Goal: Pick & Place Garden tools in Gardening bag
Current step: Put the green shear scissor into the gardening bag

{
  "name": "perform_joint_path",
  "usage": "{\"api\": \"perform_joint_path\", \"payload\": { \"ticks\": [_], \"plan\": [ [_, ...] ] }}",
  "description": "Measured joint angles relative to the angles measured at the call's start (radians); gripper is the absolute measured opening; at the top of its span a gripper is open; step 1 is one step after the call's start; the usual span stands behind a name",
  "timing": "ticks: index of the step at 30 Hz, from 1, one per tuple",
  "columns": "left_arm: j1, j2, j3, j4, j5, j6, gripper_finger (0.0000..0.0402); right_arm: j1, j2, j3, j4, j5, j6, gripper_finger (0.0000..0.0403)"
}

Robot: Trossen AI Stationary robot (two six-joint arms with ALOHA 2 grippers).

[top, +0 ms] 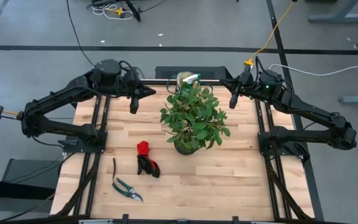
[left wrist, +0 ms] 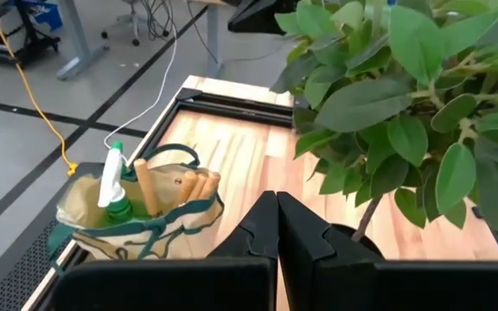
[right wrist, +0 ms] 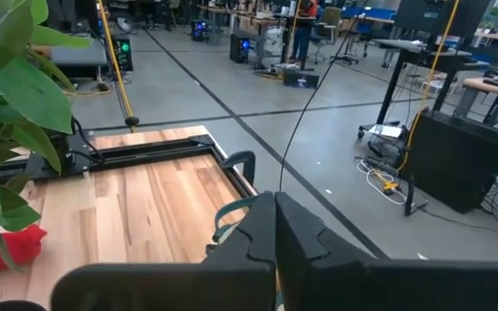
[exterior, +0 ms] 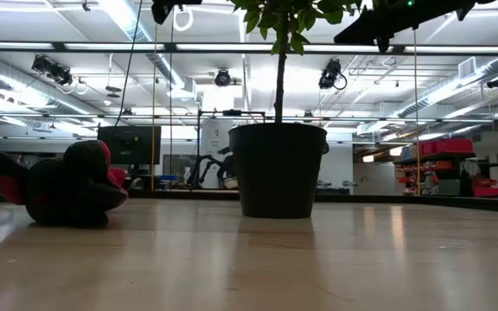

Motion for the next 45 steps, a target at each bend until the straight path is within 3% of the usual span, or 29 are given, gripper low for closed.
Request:
{"api": "perform_joint_path", "payload": {
  "ticks": [14,27,39,45],
  "plan": [
    [-0.046,-0.006,0.0,-0.096,0.005,0.001,0.0002,0.0,0.0,0.0,-0.001,0.0,0.0,0.0],
    [-0.047,-0.006,0.0,-0.168,0.096,0.014,0.0003,0.0,0.0,0.0,0.0,0.0,0.0,0.0],
    [-0.057,-0.006,-0.002,-0.194,0.093,0.035,0.0003,0.0,0.0,0.0,0.002,0.002,0.0,0.0],
    [-0.088,-0.05,-0.178,0.0,0.133,-0.061,0.0003,0.0,0.0,0.0,0.004,0.003,0.007,0.0]
  ]
}}
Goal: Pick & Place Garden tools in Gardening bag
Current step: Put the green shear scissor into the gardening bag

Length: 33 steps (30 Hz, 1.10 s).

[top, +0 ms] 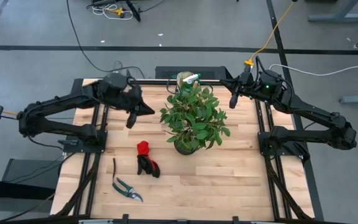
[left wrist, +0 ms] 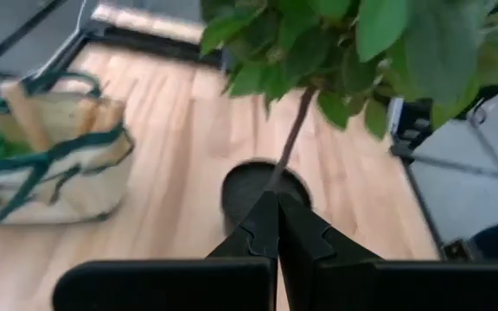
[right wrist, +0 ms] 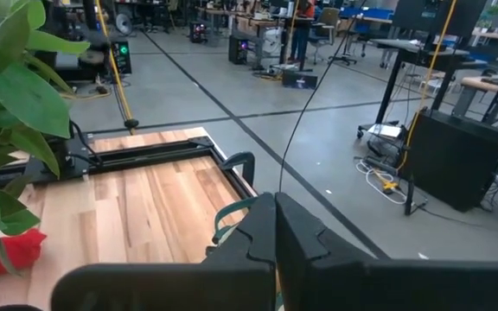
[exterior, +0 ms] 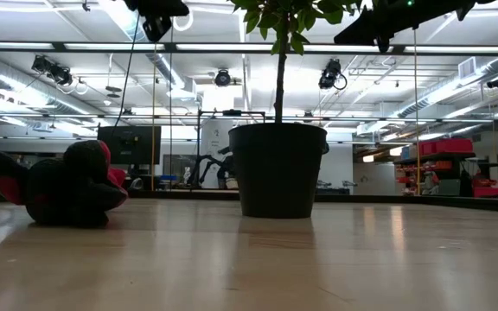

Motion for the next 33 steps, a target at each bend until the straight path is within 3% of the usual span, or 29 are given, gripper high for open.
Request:
{"api": "perform_joint_path", "payload": {
  "ticks": [5,21,29,33],
  "plan": [
    [-0.033,-0.061,-0.14,0.14,-0.01,-0.073,0.0003,0.0,0.0,0.0,0.0,0.0,0.02,0.0],
    [-0.186,-0.174,-0.407,0.236,-0.025,-0.103,0.0003,0.0,0.0,0.0,-0.001,-0.001,-0.016,0.0],
    [-0.25,-0.174,-0.43,0.286,-0.025,-0.114,0.0003,0.0,0.0,0.0,-0.002,0.0,-0.013,0.0],
    [-0.25,-0.174,-0.43,0.286,0.032,-0.108,0.0003,0.0,0.0,0.0,-0.002,0.0,0.025,0.0]
  ]
}}
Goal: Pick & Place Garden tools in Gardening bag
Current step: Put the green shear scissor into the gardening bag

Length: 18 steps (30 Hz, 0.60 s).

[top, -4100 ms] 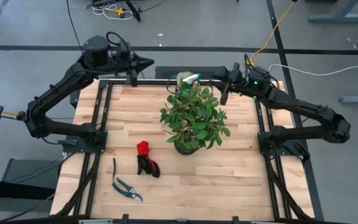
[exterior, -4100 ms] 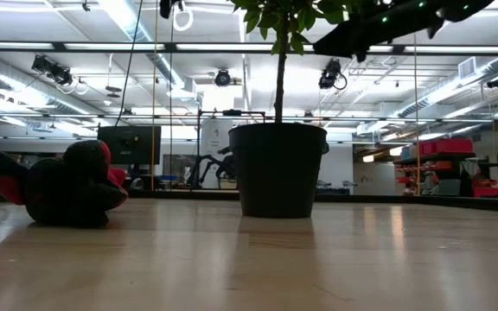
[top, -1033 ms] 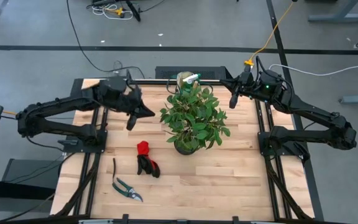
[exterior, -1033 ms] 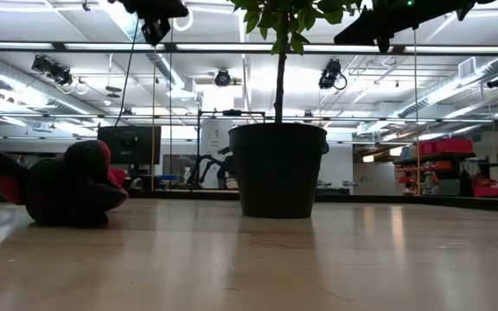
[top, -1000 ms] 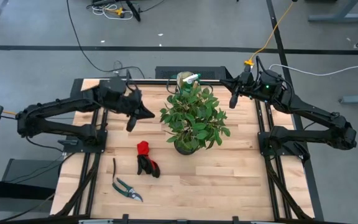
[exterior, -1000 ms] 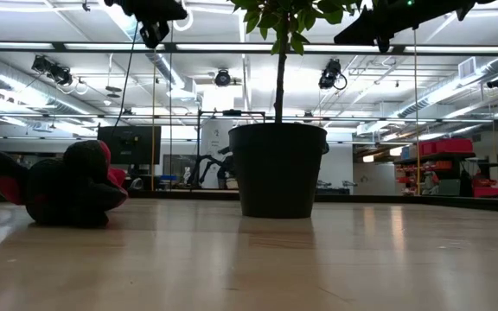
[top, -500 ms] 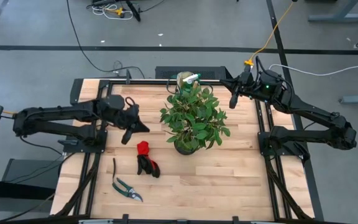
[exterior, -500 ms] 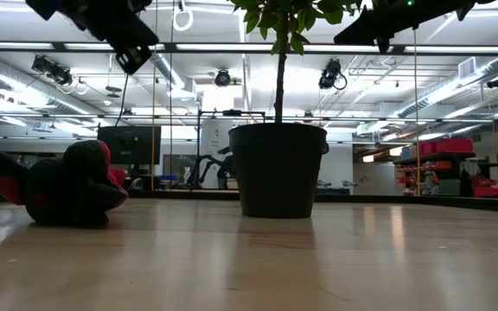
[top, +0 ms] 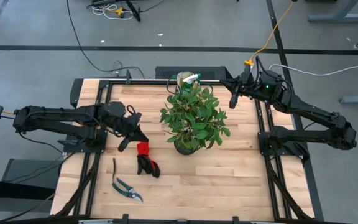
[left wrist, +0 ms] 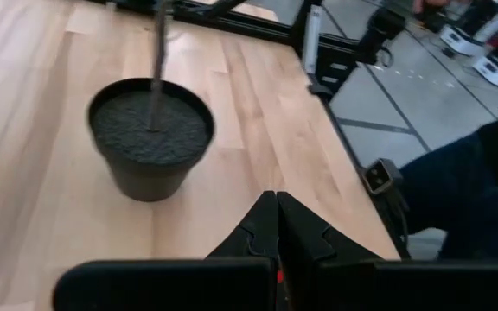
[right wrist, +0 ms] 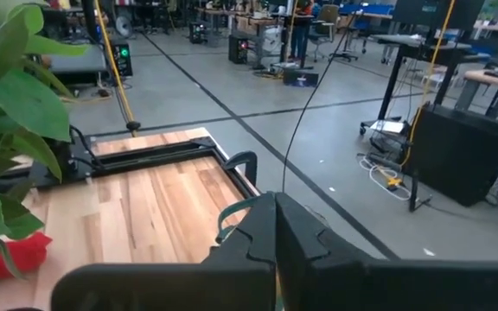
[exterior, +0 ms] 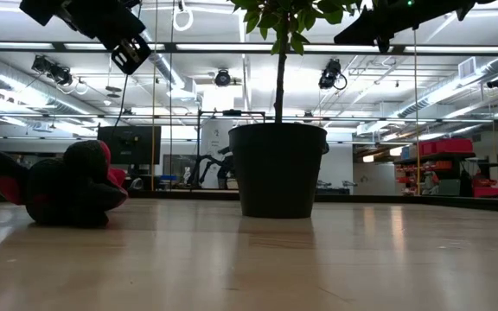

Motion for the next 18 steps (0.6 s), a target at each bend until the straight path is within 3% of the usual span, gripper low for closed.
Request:
{"api": "perform_joint_path", "payload": {
  "ticks": [8,18],
  "plan": [
    [-0.02,-0.001,0.0,-0.005,0.019,-0.008,0.0003,0.002,0.0,0.0,0.0,-0.055,0.001,0.0],
    [-0.257,-0.033,-0.002,-0.046,-0.241,-0.09,0.0002,0.063,0.0,0.0,-0.001,-0.056,-0.07,0.0]
  ]
}}
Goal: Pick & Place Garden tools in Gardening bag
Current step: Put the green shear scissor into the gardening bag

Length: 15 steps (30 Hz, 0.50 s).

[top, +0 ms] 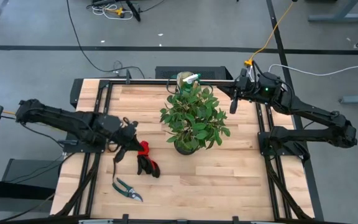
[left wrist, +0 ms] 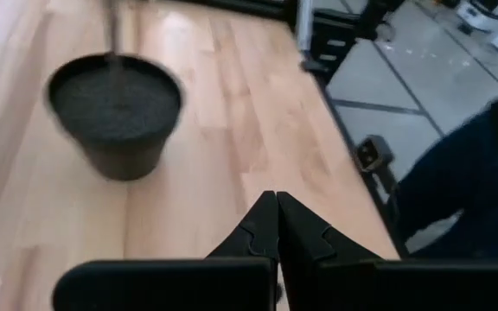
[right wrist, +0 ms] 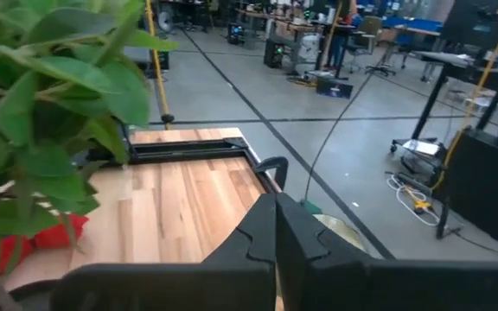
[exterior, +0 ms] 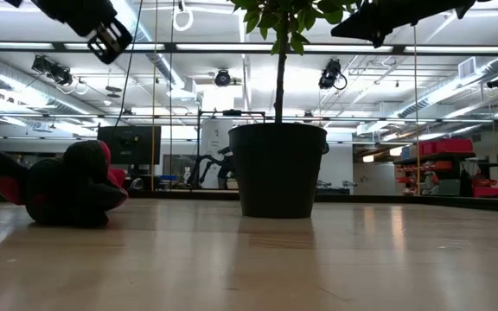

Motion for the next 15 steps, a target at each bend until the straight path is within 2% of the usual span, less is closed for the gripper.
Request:
{"api": "perform_joint_path", "payload": {
  "ticks": [3,8,15],
  "plan": [
    [-0.084,0.0,0.002,0.005,-0.068,-0.009,0.0002,0.019,0.0,0.0,-0.011,-0.001,0.0,0.0],
    [-0.217,0.023,0.001,0.002,-0.111,-0.028,0.0002,0.036,0.0,0.0,-0.015,-0.05,-0.002,0.0],
    [-0.357,0.069,0.001,0.007,-0.16,-0.038,0.0002,0.046,0.0,0.0,-0.015,-0.051,-0.018,0.0]
  ]
}}
